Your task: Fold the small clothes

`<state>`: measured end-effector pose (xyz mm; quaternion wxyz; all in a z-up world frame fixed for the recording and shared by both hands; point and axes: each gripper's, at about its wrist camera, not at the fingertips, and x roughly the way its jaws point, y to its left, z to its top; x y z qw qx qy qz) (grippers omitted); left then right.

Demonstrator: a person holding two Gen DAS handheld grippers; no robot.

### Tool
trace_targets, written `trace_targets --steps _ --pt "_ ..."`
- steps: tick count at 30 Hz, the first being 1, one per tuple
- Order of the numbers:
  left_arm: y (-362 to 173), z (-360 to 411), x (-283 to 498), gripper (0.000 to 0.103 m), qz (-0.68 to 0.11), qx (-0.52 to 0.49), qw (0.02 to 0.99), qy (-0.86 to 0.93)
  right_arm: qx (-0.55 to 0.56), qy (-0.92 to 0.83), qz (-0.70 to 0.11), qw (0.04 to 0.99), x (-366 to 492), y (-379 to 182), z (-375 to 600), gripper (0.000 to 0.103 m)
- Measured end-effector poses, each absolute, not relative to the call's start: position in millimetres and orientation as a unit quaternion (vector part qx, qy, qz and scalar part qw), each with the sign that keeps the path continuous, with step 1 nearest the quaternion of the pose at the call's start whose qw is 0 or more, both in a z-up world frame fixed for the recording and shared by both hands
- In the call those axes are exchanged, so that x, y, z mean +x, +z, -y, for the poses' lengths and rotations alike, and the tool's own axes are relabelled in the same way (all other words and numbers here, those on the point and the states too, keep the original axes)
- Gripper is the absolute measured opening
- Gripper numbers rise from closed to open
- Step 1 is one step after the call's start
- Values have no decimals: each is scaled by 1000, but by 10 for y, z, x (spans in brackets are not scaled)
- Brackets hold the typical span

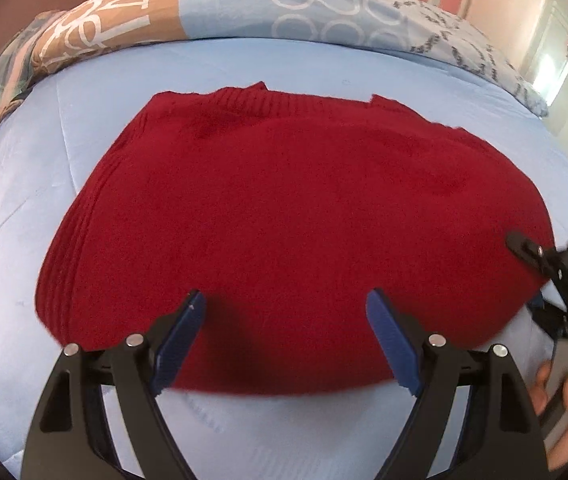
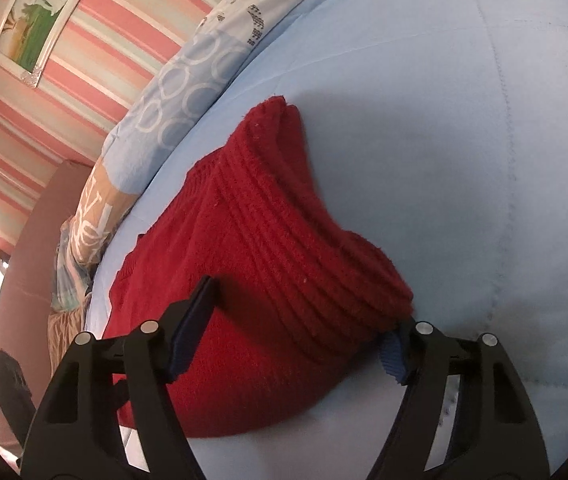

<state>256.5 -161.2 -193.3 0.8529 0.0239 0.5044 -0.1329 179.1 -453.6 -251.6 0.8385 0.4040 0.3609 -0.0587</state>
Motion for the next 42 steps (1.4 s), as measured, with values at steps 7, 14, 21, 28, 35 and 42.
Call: trace_targets --steps 7,14,21,28,35,42 --pt "-1926 1936 2752 83 -468 53 874 -118 408 -51 -360 838 1838 -2504 4557 81" --pt "-2077 2025 2817 85 -459 92 876 -118 413 -56 -352 838 1930 -2484 4564 83" --pt "-2115 2064 2806 85 -456 101 877 -114 391 -60 -346 851 2026 -2454 4504 48" --pt "-2162 2054 2811 88 -454 95 878 -116 317 -62 -325 889 2014 -2175 4265 33" --pt "-1928 1695 2757 87 -452 57 876 -156 219 -75 -315 920 2079 -1790 3842 30" --pt "-1629 268 2638 87 -447 25 888 -106 79 -40 -308 947 2308 -1360 2657 28"
